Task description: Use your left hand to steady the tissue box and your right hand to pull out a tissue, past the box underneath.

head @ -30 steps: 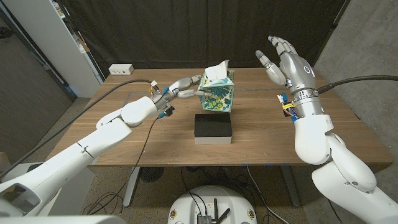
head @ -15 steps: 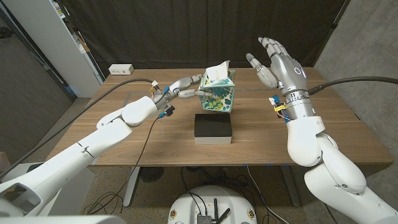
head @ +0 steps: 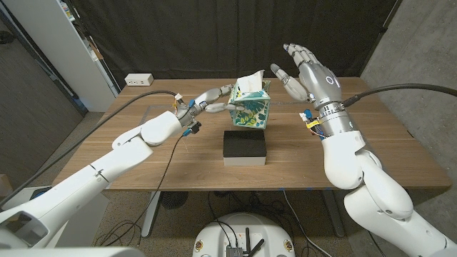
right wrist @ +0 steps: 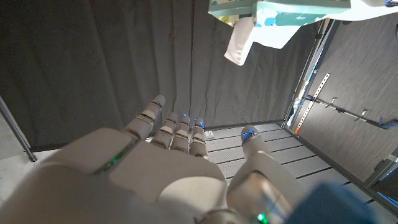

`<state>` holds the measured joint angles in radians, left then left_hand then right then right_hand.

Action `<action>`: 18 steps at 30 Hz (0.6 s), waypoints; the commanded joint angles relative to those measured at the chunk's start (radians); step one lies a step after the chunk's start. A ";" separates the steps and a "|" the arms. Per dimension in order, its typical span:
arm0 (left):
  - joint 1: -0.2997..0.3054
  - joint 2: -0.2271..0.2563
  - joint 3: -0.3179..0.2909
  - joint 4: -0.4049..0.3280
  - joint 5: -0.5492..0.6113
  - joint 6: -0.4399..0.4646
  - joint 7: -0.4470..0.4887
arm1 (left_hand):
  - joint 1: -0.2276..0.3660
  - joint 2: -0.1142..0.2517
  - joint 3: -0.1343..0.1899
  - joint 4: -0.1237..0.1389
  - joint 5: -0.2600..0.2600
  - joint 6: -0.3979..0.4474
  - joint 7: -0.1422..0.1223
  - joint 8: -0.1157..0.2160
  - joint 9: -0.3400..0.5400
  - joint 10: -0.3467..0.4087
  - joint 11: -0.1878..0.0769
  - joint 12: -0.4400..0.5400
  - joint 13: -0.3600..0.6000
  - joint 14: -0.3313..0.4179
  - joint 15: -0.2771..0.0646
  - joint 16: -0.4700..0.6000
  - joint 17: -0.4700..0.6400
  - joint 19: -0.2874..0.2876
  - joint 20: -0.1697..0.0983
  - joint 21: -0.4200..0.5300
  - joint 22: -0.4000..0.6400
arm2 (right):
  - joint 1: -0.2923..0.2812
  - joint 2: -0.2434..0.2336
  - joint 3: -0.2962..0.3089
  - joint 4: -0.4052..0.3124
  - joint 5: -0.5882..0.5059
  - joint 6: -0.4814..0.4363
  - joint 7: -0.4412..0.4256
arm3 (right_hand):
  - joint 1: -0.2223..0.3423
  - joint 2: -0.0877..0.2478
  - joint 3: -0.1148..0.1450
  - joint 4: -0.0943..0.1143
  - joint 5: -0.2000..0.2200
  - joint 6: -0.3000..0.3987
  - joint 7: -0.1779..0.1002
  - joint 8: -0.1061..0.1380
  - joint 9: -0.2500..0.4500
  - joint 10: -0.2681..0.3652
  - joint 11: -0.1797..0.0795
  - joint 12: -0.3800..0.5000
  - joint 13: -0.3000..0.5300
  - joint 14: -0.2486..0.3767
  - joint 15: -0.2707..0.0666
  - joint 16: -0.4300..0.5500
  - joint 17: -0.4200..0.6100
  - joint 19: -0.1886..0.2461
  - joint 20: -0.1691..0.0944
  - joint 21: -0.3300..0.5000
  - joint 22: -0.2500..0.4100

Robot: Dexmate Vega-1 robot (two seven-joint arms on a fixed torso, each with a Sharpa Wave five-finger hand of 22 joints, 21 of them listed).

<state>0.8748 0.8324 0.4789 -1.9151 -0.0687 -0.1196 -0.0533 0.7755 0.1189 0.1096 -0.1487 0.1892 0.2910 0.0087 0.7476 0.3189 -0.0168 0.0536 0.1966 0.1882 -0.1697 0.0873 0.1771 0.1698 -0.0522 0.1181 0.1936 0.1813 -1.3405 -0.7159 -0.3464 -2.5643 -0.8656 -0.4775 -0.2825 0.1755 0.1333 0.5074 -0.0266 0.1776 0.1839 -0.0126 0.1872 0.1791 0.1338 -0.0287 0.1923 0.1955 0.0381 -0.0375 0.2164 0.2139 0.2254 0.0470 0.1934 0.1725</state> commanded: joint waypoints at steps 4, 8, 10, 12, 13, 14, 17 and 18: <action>0.015 -0.001 -0.006 -0.009 0.017 0.001 0.015 | 0.004 0.010 0.005 -0.004 0.006 0.005 -0.008 0.006 0.146 -0.006 0.002 0.005 0.002 -0.035 -0.006 0.000 0.002 -0.005 0.002 0.010 0.004 | 0.051 -0.006 -0.037 0.014 -0.036 0.032 0.079 | 0.009 0.016 0.001 -0.007 -0.001 0.010 0.001 0.007 0.005 -0.003 0.001 0.000 0.000 -0.003 -0.007 0.005 0.001 0.000 0.011 0.002 0.003; 0.023 0.001 -0.009 -0.013 0.020 -0.002 0.021 | 0.004 0.010 0.006 -0.004 0.006 0.005 -0.009 0.007 0.145 -0.005 0.002 0.006 0.002 -0.035 -0.007 0.000 0.002 -0.005 0.001 0.010 0.004 | 0.067 -0.003 -0.044 0.020 -0.045 0.033 0.096 | 0.011 0.016 0.002 -0.009 -0.001 0.010 0.001 0.007 0.005 -0.004 0.001 0.000 0.000 -0.006 -0.008 0.004 0.001 0.000 0.011 0.002 0.003; 0.028 0.002 -0.011 -0.016 0.022 -0.002 0.025 | 0.004 0.009 0.007 -0.005 0.006 0.005 -0.010 0.007 0.145 -0.006 0.001 0.005 0.002 -0.035 -0.007 0.000 0.002 -0.005 0.001 0.010 0.004 | 0.074 -0.001 -0.049 0.023 -0.051 0.032 0.103 | 0.012 0.016 0.002 -0.011 -0.001 0.011 0.000 0.007 0.005 -0.005 0.001 0.000 0.000 -0.007 -0.008 0.004 0.001 -0.001 0.011 0.001 0.003; 0.032 0.004 -0.013 -0.019 0.024 -0.002 0.028 | 0.004 0.009 0.007 -0.005 0.006 0.005 -0.009 0.007 0.145 -0.006 0.002 0.005 0.002 -0.036 -0.007 0.000 0.002 -0.005 0.001 0.010 0.004 | 0.080 0.001 -0.053 0.026 -0.055 0.034 0.108 | 0.015 0.016 0.003 -0.014 0.000 0.014 0.000 0.009 0.006 -0.005 0.001 0.000 0.000 -0.008 -0.008 0.003 0.000 -0.002 0.011 0.001 0.003; 0.034 0.005 -0.014 -0.021 0.024 -0.002 0.028 | 0.003 0.009 0.008 -0.005 0.006 0.005 -0.009 0.007 0.145 -0.006 0.001 0.005 0.002 -0.036 -0.007 0.000 0.002 -0.005 0.002 0.010 0.004 | 0.081 0.002 -0.053 0.028 -0.053 0.036 0.108 | 0.016 0.016 0.003 -0.016 0.000 0.017 0.000 0.010 0.006 -0.006 0.001 0.000 0.000 -0.009 -0.008 0.003 0.000 -0.003 0.011 0.001 0.003; 0.035 0.005 -0.015 -0.023 0.024 0.000 0.029 | 0.003 0.009 0.008 -0.005 0.006 0.005 -0.009 0.007 0.145 -0.006 0.001 0.006 0.002 -0.036 -0.007 0.000 0.002 -0.005 0.002 0.010 0.004 | 0.082 0.003 -0.052 0.029 -0.050 0.037 0.111 | 0.017 0.016 0.004 -0.017 0.000 0.018 0.000 0.010 0.006 -0.007 0.001 0.000 0.000 -0.009 -0.008 0.002 0.000 -0.003 0.011 0.001 0.003; 0.039 0.007 -0.016 -0.027 0.031 0.004 0.033 | 0.003 0.009 0.009 -0.005 0.006 0.006 -0.011 0.008 0.144 -0.006 0.000 0.006 0.002 -0.036 -0.007 0.000 0.002 -0.006 0.002 0.010 0.004 | 0.084 0.005 -0.050 0.032 -0.043 0.040 0.115 | 0.027 0.015 0.008 -0.029 0.003 0.023 -0.002 0.012 0.006 -0.010 -0.001 -0.001 0.000 -0.014 -0.008 -0.001 -0.003 -0.007 0.012 0.000 0.003; 0.039 0.007 -0.016 -0.028 0.032 0.005 0.033 | 0.003 0.009 0.009 -0.005 0.006 0.006 -0.010 0.008 0.144 -0.006 0.000 0.006 0.002 -0.036 -0.007 0.001 0.002 -0.006 0.002 0.010 0.004 | 0.085 0.004 -0.050 0.033 -0.044 0.041 0.116 | 0.032 0.014 0.010 -0.034 0.004 0.025 -0.003 0.013 0.006 -0.013 0.000 -0.001 0.000 -0.015 -0.006 -0.002 -0.004 -0.006 0.012 0.000 0.003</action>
<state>0.8997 0.8340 0.4693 -1.9300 -0.0496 -0.1210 -0.0328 0.7747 0.1202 0.1126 -0.1518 0.1885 0.2910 0.0087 0.7513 0.3189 -0.0167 0.0535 0.1966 0.1882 -0.1697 0.0874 0.1771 0.1698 -0.0522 0.1181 0.1936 0.1813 -1.2780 -0.7176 -0.3875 -2.5439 -0.9070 -0.4470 -0.1921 0.1888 0.1463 0.5148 -0.0478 0.1776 0.1955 -0.0164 0.1934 0.1839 0.1261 -0.0288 0.1923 0.1955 0.0322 -0.0320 0.2164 0.2099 0.2202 0.0521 0.1934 0.1725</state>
